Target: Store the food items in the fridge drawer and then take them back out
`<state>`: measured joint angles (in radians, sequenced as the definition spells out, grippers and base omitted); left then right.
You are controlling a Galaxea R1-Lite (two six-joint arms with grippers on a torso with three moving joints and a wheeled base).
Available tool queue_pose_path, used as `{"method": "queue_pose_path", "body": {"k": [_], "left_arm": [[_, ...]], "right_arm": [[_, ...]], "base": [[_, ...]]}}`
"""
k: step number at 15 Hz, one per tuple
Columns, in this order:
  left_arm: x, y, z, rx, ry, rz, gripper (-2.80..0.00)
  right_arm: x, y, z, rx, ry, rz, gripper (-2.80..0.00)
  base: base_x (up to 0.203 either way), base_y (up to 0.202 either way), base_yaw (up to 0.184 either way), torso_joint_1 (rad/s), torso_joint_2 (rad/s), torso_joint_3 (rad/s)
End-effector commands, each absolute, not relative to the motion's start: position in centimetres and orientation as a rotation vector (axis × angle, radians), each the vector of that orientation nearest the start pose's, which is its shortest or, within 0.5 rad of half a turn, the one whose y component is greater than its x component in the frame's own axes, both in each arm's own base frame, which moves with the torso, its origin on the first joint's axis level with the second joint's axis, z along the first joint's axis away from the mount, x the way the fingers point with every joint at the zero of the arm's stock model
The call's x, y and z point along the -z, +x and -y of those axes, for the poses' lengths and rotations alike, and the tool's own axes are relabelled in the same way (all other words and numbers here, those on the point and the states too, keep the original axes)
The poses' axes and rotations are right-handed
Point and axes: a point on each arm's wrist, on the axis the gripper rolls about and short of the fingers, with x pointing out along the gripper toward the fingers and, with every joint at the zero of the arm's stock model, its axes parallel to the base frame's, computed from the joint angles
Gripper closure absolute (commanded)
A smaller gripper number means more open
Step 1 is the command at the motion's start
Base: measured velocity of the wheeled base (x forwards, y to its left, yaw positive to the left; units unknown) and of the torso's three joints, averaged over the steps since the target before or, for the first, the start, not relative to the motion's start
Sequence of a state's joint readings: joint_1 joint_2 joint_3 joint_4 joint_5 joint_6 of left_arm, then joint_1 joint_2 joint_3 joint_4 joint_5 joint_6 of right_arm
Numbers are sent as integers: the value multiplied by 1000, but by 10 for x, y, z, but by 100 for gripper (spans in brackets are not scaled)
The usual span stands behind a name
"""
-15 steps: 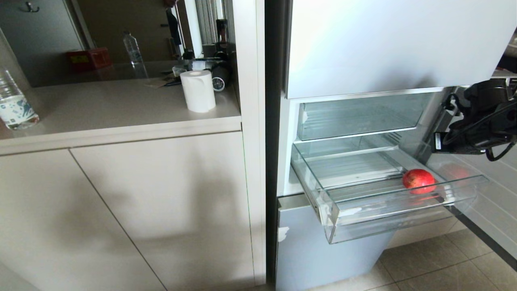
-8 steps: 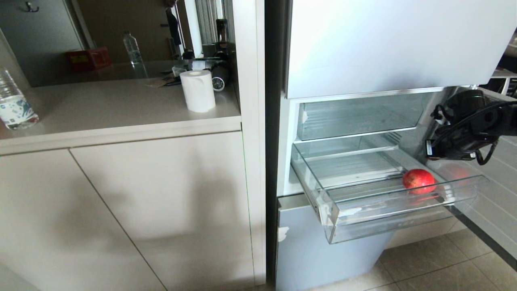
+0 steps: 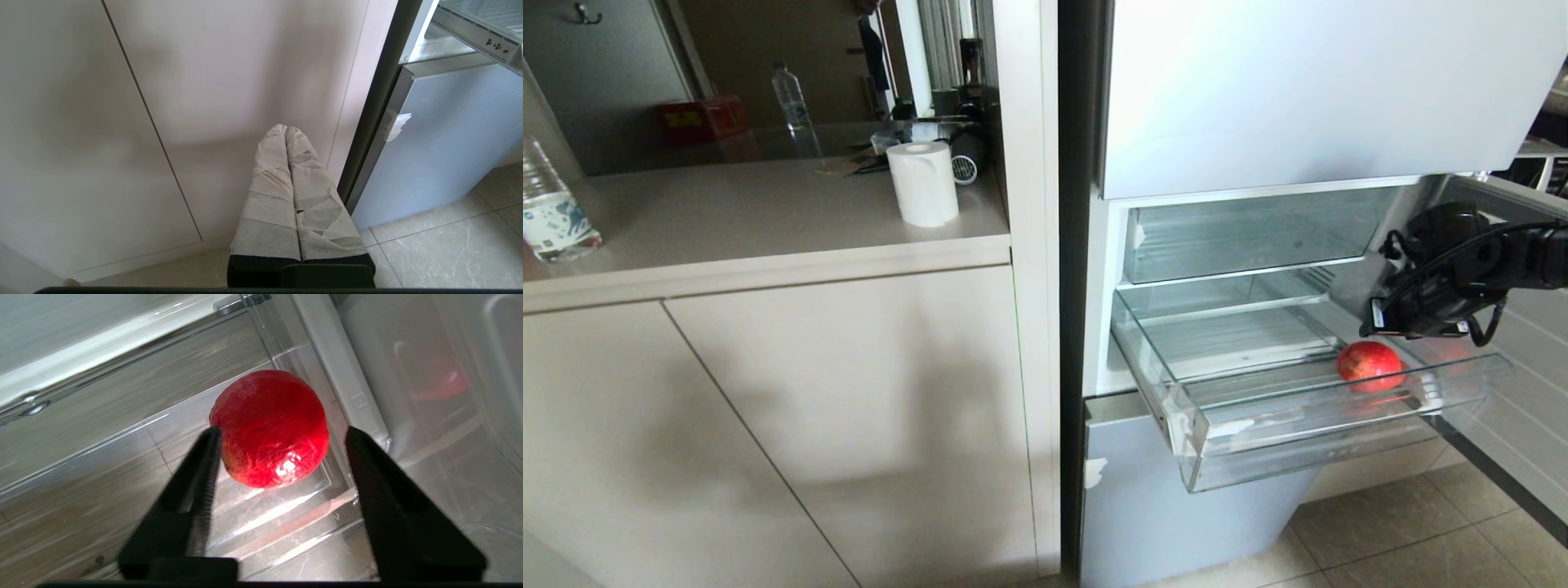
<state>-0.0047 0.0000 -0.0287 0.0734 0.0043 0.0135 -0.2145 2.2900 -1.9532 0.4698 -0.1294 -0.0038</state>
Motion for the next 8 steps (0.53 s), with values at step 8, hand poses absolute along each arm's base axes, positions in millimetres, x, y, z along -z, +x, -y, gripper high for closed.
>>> {"method": "queue_pose_path", "body": {"k": [8], "left_arm": [[-76, -25, 0, 0, 14, -44, 0]], "right_arm": [[-147, 456, 98, 315, 27, -844, -280]], "base": [[0, 0, 0, 0, 0, 0]]}}
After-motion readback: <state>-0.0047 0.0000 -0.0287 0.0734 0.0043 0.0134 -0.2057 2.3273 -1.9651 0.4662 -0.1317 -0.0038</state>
